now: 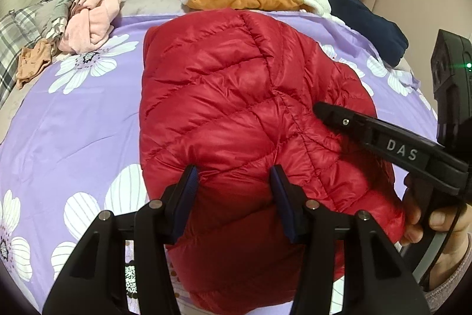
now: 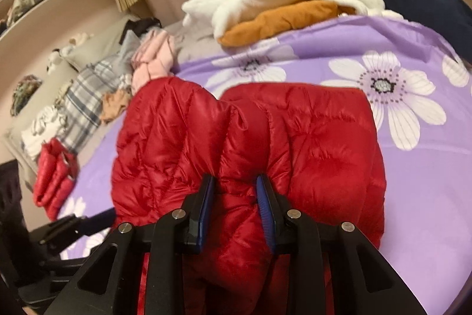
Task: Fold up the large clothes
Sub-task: 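Press the jacket flat with the right tool while the left tool holds its end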
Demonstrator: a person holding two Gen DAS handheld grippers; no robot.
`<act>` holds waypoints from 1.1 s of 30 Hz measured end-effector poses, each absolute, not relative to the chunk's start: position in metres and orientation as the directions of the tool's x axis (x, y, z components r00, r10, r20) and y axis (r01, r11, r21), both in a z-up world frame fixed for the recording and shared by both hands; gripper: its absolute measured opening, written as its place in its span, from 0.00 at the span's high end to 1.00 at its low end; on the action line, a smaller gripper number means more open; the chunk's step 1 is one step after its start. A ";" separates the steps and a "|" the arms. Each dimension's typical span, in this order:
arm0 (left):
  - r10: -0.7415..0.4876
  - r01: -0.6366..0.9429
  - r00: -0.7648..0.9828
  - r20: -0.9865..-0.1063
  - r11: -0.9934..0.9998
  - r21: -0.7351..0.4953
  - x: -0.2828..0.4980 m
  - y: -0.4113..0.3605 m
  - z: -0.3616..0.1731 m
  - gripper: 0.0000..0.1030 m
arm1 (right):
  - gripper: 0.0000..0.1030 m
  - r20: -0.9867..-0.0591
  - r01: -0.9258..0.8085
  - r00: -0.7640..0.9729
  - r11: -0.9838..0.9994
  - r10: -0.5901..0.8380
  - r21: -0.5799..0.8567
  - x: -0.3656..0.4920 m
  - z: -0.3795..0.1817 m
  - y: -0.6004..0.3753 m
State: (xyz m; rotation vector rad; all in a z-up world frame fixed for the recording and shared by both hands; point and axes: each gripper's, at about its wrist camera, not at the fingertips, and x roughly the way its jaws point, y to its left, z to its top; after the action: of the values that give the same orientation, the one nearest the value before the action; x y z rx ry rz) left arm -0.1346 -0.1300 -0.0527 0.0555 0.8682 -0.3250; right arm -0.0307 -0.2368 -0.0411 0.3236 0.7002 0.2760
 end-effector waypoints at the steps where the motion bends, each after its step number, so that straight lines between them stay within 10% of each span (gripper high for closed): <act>1: -0.258 0.302 0.599 -0.758 0.950 -0.085 -0.134 -0.130 -0.054 0.51 | 0.69 -0.587 -0.137 0.728 0.915 0.353 0.380 -0.031 -0.043 -0.237; 21: -0.260 0.306 0.582 -0.770 0.948 -0.088 -0.131 -0.129 -0.052 0.50 | 0.70 -0.529 -0.246 0.755 0.915 0.387 0.319 -0.086 -0.005 -0.231; 33: -0.239 0.315 0.582 -0.777 0.947 -0.055 -0.130 -0.134 -0.057 0.51 | 0.70 -0.651 -0.232 0.688 0.947 0.320 0.221 -0.073 -0.051 -0.209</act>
State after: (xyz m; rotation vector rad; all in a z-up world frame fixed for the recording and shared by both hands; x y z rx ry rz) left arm -0.1304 -0.1342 -0.0575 0.0928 0.8925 -0.3239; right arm -0.0734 -0.2088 -0.0505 0.1246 0.7511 0.3099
